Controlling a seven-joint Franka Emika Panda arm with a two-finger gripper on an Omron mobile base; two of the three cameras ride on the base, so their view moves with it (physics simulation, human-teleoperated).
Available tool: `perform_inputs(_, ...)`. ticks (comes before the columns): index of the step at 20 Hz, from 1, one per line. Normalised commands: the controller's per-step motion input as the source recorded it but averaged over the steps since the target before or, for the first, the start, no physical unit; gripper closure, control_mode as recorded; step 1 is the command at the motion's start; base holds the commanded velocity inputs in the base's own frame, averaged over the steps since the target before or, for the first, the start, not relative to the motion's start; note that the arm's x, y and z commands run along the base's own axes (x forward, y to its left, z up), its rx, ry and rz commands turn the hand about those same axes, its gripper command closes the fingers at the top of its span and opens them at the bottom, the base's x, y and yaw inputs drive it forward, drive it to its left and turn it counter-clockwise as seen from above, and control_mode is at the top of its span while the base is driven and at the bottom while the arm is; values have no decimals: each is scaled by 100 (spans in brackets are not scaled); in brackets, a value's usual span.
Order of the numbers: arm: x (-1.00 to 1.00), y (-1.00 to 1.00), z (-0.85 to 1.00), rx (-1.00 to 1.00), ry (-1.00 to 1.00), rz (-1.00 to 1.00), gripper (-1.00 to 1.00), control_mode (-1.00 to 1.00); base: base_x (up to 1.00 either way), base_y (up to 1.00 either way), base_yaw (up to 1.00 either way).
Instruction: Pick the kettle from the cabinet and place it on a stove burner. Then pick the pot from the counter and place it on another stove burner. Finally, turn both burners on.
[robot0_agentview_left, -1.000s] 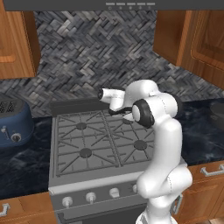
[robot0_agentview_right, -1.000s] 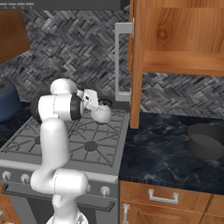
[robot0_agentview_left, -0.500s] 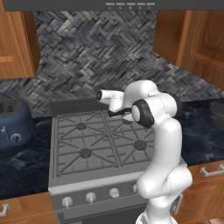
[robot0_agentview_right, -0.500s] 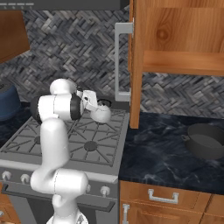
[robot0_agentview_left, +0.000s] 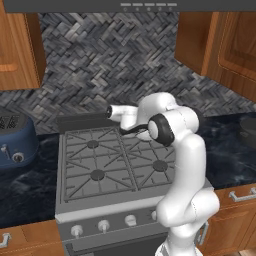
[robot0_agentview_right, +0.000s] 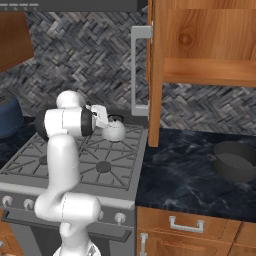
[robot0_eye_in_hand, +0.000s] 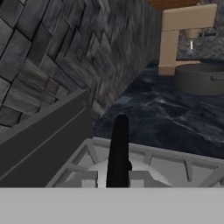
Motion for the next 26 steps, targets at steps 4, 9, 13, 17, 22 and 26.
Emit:
perform_inputs(4,-6,19,-24,0,0,0,-100,-100,0,0,0)
perform_inputs(9,-16,15,-32,1,0,0,-100,-100,0,0,0)
perform_inputs(13,-17,12,-25,1,0,0,-100,-100,0,0,0)
perform_inputs(17,-20,15,-12,1,-2,0,-100,-100,0,0,0)
perform_inputs(22,-26,28,0,0,-4,0,-100,-100,0,0,0)
perform_inputs(26,-23,29,6,0,-2,-2,-100,-100,0,0,0)
